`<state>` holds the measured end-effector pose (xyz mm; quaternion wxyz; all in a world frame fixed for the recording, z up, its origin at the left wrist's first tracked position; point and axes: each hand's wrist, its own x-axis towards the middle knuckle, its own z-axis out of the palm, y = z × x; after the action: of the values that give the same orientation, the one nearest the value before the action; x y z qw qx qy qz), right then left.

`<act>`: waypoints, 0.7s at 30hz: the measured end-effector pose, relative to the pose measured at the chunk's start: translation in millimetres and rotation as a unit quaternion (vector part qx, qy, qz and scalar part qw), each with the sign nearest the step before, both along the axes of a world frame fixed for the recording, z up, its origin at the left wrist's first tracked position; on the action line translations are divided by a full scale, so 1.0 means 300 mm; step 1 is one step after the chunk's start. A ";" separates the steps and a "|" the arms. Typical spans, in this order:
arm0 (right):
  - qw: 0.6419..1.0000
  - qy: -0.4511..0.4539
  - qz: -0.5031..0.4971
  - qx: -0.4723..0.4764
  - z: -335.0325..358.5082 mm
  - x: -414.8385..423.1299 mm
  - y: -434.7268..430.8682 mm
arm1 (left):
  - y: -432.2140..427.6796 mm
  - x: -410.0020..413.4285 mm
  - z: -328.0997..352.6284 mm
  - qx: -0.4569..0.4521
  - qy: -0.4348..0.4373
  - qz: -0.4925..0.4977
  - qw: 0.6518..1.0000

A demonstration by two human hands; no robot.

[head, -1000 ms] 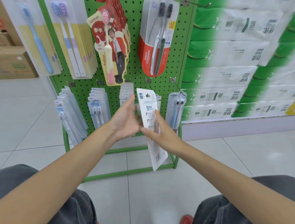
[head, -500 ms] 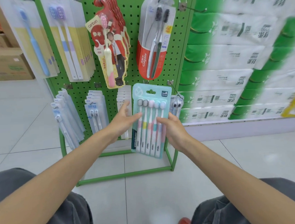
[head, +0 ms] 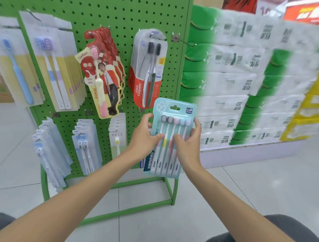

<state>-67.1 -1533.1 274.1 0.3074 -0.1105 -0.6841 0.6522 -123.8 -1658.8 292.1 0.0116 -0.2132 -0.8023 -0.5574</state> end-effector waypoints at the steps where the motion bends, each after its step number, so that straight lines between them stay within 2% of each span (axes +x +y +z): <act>1: 1.000 0.013 -0.006 -0.007 0.025 0.003 0.014 | 0.021 -0.002 0.026 0.003 0.017 0.008 1.000; 7: 0.996 0.088 -0.017 0.000 0.264 -0.046 0.127 | 0.164 -0.035 0.220 0.029 0.110 0.030 0.993; 14: 0.991 0.131 -0.020 0.026 0.440 -0.180 0.262 | 0.281 -0.079 0.371 0.052 0.105 0.006 0.993; 21: 0.994 0.091 -0.008 0.055 0.451 -0.282 0.304 | 0.305 -0.143 0.399 0.048 0.091 0.014 0.995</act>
<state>-151.7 -1442.0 409.5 0.3789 -0.0395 -0.6873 0.6184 -166.7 -1567.1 412.0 0.1031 -0.2511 -0.7730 -0.5734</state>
